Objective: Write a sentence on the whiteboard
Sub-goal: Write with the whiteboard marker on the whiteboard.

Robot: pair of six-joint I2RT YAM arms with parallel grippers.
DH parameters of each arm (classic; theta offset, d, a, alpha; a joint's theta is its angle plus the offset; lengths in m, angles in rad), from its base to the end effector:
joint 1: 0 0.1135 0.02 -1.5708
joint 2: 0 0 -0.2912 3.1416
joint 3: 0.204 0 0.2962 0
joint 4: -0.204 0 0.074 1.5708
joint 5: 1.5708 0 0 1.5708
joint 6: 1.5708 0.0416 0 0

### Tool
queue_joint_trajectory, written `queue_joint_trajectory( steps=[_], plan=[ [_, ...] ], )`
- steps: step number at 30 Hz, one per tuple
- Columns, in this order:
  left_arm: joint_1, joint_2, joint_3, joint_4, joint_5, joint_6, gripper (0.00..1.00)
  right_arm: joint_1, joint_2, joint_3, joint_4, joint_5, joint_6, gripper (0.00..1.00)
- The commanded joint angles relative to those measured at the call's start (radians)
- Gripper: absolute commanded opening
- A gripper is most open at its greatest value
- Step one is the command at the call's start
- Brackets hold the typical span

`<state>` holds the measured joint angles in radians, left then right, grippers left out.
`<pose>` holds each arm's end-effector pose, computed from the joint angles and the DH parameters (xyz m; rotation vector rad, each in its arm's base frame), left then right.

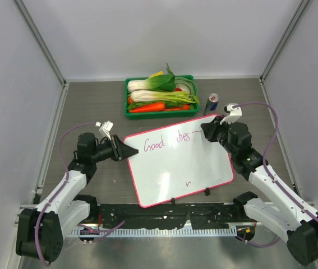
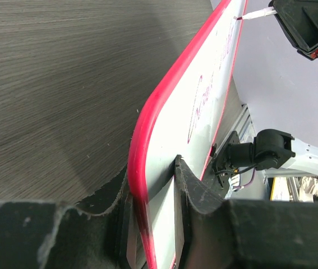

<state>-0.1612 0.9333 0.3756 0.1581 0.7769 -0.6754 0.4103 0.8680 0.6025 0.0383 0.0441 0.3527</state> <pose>0.2125 -0.0641 0.2046 0.0165 2.0809 -1.2921 0.2208 0.0941 0.2915 -0.0206 1.8263 0.5033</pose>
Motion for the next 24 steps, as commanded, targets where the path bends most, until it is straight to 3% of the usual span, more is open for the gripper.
queue_joint_trajectory(
  steps=[1, 10, 24],
  plan=[
    [0.029, 0.018, -0.007, -0.052, -0.252, 0.198, 0.0, -0.005, -0.015, 0.043, -0.009, 0.017, -0.012, 0.01],
    [0.029, 0.021, -0.007, -0.046, -0.243, 0.194, 0.0, -0.004, -0.044, 0.089, 0.032, -0.065, 0.043, 0.02],
    [0.029, 0.025, -0.007, -0.037, -0.231, 0.188, 0.0, -0.002, 0.022, 0.054, 0.049, -0.047, 0.045, 0.01]
  ],
)
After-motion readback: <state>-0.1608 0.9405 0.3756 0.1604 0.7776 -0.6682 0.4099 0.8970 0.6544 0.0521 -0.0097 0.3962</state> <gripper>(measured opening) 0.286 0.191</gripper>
